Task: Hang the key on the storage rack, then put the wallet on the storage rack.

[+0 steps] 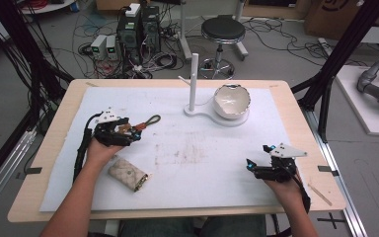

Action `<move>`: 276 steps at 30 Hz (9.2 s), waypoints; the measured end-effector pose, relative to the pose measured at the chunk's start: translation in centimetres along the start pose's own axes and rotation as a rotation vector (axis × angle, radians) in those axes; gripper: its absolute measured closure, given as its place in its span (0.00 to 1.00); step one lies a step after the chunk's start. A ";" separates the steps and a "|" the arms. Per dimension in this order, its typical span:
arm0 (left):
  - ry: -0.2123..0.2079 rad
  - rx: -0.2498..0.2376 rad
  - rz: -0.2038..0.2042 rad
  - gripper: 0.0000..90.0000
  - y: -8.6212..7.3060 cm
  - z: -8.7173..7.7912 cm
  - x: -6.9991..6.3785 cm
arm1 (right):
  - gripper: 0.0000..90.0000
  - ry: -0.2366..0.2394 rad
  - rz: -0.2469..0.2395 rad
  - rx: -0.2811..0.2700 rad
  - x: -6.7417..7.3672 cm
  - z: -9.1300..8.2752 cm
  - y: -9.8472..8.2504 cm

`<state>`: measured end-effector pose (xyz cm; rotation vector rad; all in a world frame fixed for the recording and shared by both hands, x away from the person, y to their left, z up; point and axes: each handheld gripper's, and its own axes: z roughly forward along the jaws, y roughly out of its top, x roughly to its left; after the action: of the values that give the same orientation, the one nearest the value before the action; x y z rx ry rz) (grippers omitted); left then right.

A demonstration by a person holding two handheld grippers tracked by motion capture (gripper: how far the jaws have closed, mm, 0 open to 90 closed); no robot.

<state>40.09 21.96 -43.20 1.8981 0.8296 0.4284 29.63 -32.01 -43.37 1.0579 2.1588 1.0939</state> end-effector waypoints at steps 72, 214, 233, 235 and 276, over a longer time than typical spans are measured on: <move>-0.019 0.186 0.122 0.78 1.5 4.1 2.2 | 0.19 -0.062 0.084 0.030 -0.7 -4.2 -3.5; -0.053 -0.204 0.062 0.17 1.8 -6.5 -2.7 | 0.19 0.059 0.027 -0.026 -0.1 3.1 2.0; 0.004 -0.208 0.000 0.15 -0.8 -8.4 -0.6 | 0.19 0.056 0.033 -0.027 -0.5 3.5 2.1; 0.009 -0.207 -0.006 0.15 -1.0 -8.6 -0.4 | 0.19 0.053 0.033 -0.029 -0.4 3.5 2.1; 0.169 -0.167 -0.091 0.15 -6.5 -16.2 0.8 | 0.19 0.271 -0.120 -0.043 8.5 10.0 8.7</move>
<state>28.40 34.89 -41.63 1.6805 0.9568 0.5901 35.36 -17.42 -42.41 0.7873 2.3610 1.2820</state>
